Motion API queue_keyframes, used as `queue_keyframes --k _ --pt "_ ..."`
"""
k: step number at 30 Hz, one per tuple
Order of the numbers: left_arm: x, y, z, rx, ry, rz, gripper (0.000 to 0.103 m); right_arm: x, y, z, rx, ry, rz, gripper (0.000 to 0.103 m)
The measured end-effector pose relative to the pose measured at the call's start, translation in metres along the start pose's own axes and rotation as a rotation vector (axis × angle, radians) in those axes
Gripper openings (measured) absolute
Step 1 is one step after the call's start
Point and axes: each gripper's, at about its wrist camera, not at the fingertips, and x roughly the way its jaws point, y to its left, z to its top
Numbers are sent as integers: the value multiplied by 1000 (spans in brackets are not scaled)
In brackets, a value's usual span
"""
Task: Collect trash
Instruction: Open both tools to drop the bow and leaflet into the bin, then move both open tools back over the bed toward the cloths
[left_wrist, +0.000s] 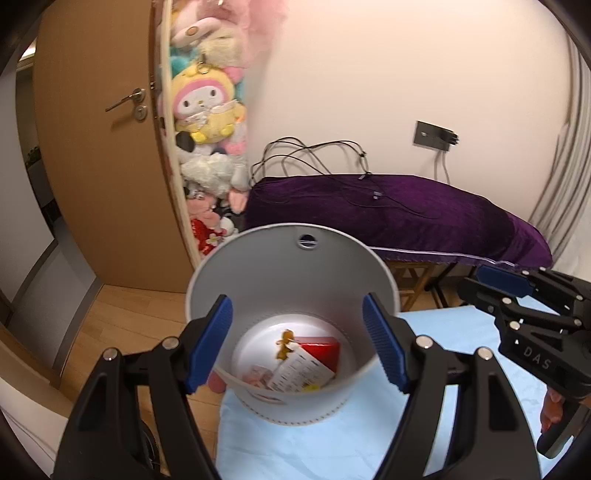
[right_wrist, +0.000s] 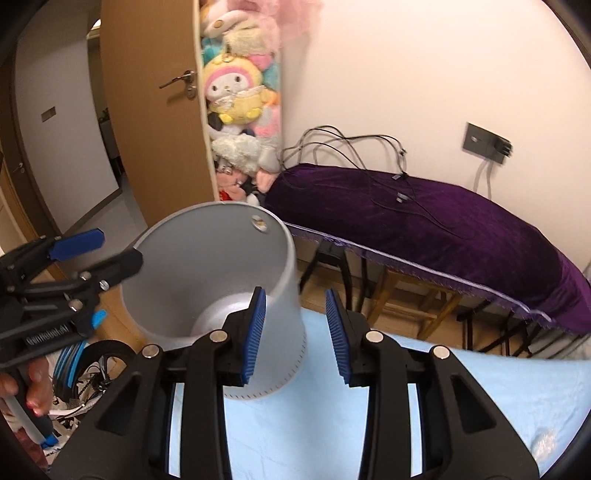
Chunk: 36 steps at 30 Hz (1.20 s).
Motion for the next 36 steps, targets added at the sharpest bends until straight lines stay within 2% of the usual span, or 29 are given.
queue_keyframes --k 9,15,26,36 --pt "-15 -67 -20 98 -6 -72 73 -56 -61 -58 85 -27 -93 35" --pt "-19 -132 -40 155 21 -171 73 -116 -114 -110 154 -37 -194 35" --pt "-37 -292 -92 329 76 -388 73 -233 -218 -228 346 -41 -410 35" --pt "-79 -435 -155 491 114 -564 73 -335 -284 -345 509 -19 -580 35"
